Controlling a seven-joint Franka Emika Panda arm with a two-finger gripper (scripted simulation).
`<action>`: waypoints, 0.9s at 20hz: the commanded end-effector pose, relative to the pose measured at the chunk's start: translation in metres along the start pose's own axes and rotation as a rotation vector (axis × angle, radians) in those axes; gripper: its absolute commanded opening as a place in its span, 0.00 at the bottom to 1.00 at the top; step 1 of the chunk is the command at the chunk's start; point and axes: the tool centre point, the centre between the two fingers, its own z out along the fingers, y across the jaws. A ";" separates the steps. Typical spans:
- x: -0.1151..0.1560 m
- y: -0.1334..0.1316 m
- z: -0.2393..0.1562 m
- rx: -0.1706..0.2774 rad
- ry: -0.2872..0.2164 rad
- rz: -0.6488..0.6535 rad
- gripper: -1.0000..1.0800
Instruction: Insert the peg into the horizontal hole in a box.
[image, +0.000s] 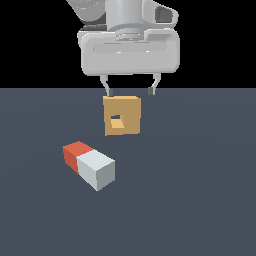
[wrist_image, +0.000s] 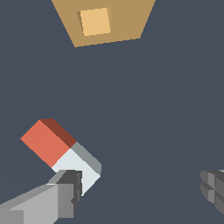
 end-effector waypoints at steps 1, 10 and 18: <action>0.000 0.000 0.000 0.000 0.000 0.000 0.96; -0.002 -0.006 0.007 0.003 0.000 -0.052 0.96; -0.009 -0.022 0.024 0.009 0.000 -0.184 0.96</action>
